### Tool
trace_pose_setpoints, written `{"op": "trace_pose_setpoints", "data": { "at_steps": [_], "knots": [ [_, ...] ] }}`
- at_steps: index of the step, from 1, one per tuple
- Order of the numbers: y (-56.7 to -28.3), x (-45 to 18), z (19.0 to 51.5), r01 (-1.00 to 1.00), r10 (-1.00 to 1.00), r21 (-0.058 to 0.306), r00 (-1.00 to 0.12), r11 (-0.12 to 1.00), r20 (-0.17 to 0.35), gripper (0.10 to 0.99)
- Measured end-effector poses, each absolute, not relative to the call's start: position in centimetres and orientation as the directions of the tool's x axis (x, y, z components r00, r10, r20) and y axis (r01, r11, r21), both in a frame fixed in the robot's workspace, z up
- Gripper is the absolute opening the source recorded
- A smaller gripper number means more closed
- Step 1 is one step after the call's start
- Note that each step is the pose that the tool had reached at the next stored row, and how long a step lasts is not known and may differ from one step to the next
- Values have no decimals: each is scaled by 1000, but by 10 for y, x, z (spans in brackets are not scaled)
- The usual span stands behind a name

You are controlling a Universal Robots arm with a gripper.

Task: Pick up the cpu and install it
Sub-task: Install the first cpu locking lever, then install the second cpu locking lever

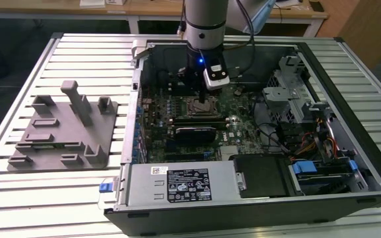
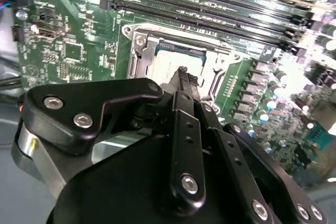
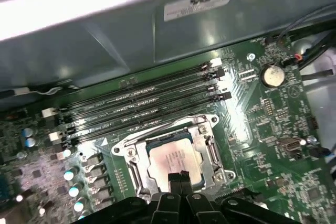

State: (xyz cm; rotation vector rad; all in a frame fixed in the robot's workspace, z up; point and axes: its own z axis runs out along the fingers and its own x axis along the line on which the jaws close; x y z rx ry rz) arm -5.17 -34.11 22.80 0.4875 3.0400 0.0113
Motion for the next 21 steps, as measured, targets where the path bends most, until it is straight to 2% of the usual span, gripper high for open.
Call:
{"op": "trace_pose_setpoints", "data": {
  "at_steps": [21],
  "knots": [
    [-341,-52,236,309,310,17,-949,951,-61,106]
  ]
}}
